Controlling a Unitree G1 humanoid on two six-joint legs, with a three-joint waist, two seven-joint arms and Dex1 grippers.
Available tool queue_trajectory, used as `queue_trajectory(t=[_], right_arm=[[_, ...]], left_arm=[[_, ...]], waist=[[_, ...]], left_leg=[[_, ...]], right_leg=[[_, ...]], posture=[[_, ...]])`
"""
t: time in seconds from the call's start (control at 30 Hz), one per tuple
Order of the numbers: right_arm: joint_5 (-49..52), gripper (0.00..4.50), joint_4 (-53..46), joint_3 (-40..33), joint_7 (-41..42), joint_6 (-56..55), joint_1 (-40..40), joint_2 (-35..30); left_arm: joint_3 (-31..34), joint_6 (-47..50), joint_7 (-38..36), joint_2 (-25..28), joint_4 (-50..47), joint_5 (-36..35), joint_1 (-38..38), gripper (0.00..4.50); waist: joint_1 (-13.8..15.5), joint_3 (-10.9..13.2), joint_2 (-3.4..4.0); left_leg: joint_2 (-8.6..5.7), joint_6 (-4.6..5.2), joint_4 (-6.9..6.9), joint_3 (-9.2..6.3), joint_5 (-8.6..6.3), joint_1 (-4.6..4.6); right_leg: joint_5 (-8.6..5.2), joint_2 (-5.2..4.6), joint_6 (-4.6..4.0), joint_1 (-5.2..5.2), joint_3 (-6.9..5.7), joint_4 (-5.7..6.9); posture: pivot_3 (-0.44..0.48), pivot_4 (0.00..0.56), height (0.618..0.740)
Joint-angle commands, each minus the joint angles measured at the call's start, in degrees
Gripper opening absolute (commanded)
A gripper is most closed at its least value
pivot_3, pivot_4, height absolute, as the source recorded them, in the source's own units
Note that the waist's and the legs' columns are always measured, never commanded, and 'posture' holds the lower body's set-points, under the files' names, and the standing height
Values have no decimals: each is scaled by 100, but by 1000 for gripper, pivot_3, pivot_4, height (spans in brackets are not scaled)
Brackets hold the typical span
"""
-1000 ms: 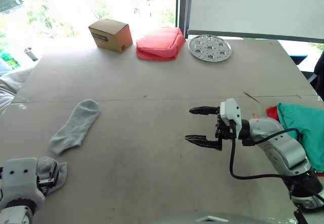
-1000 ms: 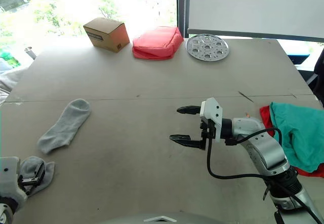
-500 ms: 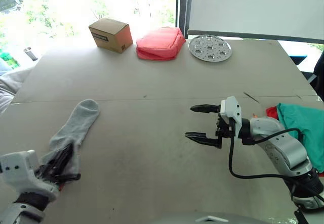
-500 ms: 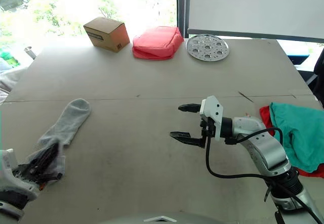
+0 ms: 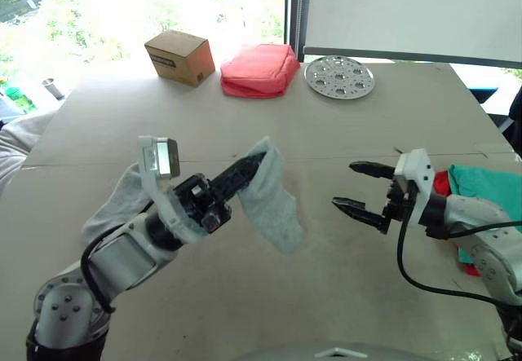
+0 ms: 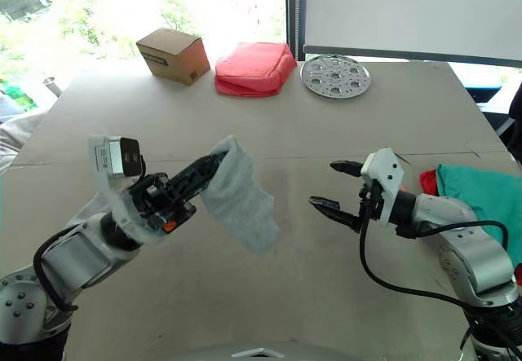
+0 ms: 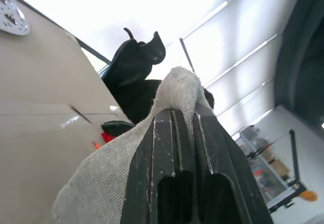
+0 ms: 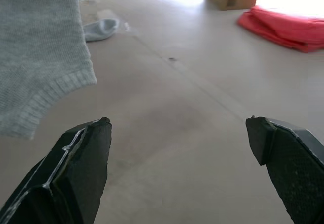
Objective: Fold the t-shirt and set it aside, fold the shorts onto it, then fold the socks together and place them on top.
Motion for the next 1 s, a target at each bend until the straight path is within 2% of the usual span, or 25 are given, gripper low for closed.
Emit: queue_trajectory(t=[0.03, 0.1, 0.13, 0.23, 0.43, 0.5, 0.53, 0.57, 0.7, 0.73, 0.83, 0.87, 0.93, 1.0], right_arm=[[194, 4500, -365, -330, -263, 219, 64, -85], [125, 4500, -474, -260, -319, 265, 130, -135], [101, 4500, -546, -187, -365, 289, 149, -131], [110, 4500, -745, 45, -480, 384, 138, -53], [4, 4500, -706, 448, -611, 345, -15, 135], [-91, 4500, -616, 655, -596, 271, -99, 218], [-115, 4500, -593, 708, -579, 252, -116, 244], [-156, 4500, -555, 783, -549, 221, -140, 269], [-269, 4500, -415, 957, -475, 103, -192, 347], [-291, 4500, -402, 968, -460, 82, -187, 353], [-396, 4500, -289, 1040, -368, -59, -153, 384], [-421, 4500, -251, 1058, -342, -100, -152, 401], [-471, 4500, -176, 1094, -306, -167, -167, 438], [-522, 4500, -101, 1133, -259, -245, -188, 461]], left_arm=[[-57, 82, 76, 164, 633, 443, 5, 13], [-185, 118, 4, 122, 1110, 1222, 88, 13], [-272, -6, -15, 126, 1337, 1953, 176, 13], [-87, -24, -424, 107, 1660, 2618, 512, 13], [685, -172, -79, -131, 1887, 2964, 668, 13], [977, -184, -30, -239, 1796, 2837, 738, 832], [1113, -189, -1, -310, 1758, 2724, 758, 864], [1238, -123, -47, -272, 1697, 2671, 822, 1175], [1759, -17, -54, -127, 1385, 2595, 1052, 2971], [1831, -19, -66, -108, 1333, 2634, 1083, 2971], [2299, -470, -292, 307, 982, 4041, 1409, 2971], [2426, -578, -310, 357, 903, 4269, 1431, 2971], [2375, -845, -898, 645, 539, 5000, 1617, 2971], [2247, -773, -1176, 704, 204, 4967, 1608, 2971]], waist=[[-9, 0, -1], [-4, -2, 2], [-4, -3, 0], [-18, -1, -6], [24, 2, -3], [15, 2, -3], [4, 2, -3], [-2, 2, -3], [-5, 5, 0], [-3, 5, 0], [-9, 6, -4], [-10, 7, -1], [0, 6, -4], [21, 8, 1]], left_leg=[[1, 0, 0, 0, 0, 0], [-1, 0, 0, 1, 0, 1], [-3, 0, 0, 1, 0, 0], [-2, 0, -3, 5, 0, -3], [10, -5, -2, -2, 0, -9], [10, -5, -2, -2, 0, -10], [10, -5, -2, -2, 0, -10], [10, -5, -2, -2, 0, -10], [13, -5, -3, -3, 0, -11], [13, -6, -3, -3, 0, -12], [11, -6, -3, -3, 0, -13], [11, -6, -4, 0, 0, -11], [11, -7, -4, 1, -1, -12], [10, -15, -4, 0, -5, -14]], right_leg=[[0, 3, 0, 0, 0, -1], [-2, 7, 3, 0, -1, -2], [-2, 7, 3, 0, -1, -2], [-2, 8, 3, -4, 1, -5], [-3, -5, 4, -13, -9, -6], [-2, -6, 3, -14, -11, -6], [-2, -6, 3, -14, -10, -6], [-2, -7, 3, -14, -10, -7], [-2, -6, 2, -17, -12, -5], [-2, -6, 2, -17, -13, -5], [-2, -7, 2, -18, -13, -5], [-2, -5, 2, -18, -12, -5], [-2, -5, 2, -20, -12, -6], [-2, -7, 2, -20, -16, -8]], posture=[[0, 150, 739], [0, 150, 739], [0, 150, 739], [0, 150, 739], [0, 150, 739], [0, 150, 739], [0, 150, 739], [0, 150, 739], [0, 150, 739], [0, 150, 739], [0, 150, 739], [0, 150, 739], [0, 150, 739], [0, 150, 739]])
